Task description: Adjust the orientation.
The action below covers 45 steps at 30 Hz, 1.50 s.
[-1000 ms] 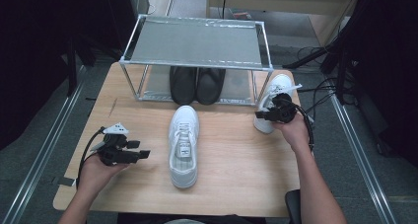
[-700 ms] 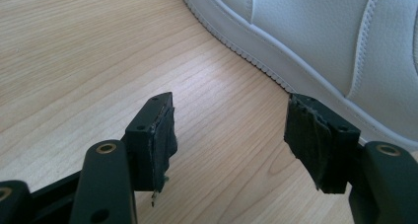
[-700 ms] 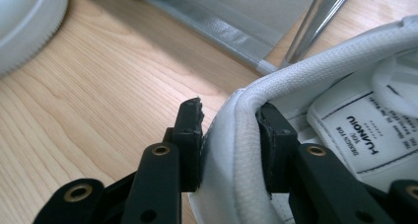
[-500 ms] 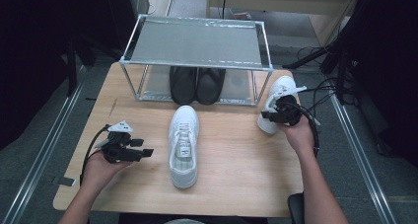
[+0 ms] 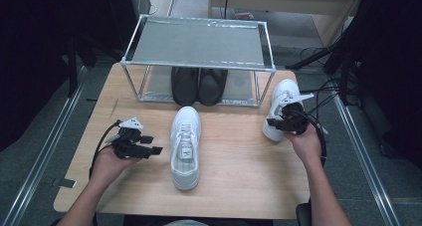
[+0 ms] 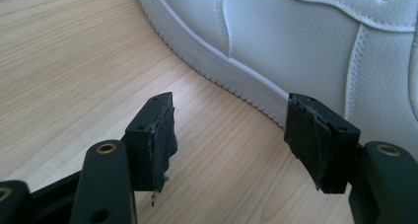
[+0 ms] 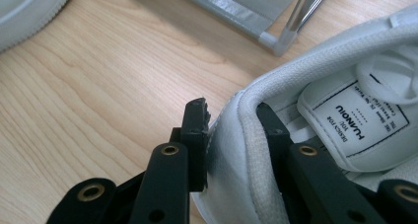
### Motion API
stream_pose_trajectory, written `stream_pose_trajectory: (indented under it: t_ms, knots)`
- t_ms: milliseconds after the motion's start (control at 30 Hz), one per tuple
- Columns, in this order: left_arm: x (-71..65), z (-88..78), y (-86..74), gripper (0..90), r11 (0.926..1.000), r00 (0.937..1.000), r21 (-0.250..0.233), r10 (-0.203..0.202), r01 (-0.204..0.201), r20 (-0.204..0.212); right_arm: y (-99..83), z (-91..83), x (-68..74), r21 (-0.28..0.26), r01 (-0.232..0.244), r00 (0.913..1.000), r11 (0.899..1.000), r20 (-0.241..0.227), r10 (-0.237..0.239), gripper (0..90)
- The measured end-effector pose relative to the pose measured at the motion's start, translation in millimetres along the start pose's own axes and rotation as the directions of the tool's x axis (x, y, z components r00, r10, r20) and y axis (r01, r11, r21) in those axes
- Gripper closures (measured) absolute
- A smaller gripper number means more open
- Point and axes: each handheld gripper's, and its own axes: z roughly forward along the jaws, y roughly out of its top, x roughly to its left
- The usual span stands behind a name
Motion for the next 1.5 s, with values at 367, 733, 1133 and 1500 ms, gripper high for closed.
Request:
stream_pose_trajectory:
  t_ms: [367,733,1133,1500]
  knots:
    - [-1.6,7.0,10.6,36.6,0.9997,0.9996,0.005,0.024,-0.024,0.016,-6.3,-11.0,25.2,0.0,0.074,0.9954,0.997,0.061,-0.074,72.4]
    - [0.1,5.7,13.4,36.6,0.9997,0.9996,-0.015,0.019,-0.019,0.021,-12.6,-26.2,47.6,-0.028,0.051,0.9986,0.998,0.014,-0.051,71.7]
    - [-1.1,12.1,21.8,36.6,0.9993,0.9989,-0.005,0.037,-0.037,0.03,-25.8,-39.4,73.3,-0.029,0.063,0.9979,0.998,-0.01,-0.063,71.3]
    - [0.1,15.9,26.6,36.8,0.9989,0.9983,-0.01,0.046,-0.045,0.036,-33.6,-42.5,105.1,-0.01,0.095,0.9936,0.995,-0.06,-0.096,70.6]
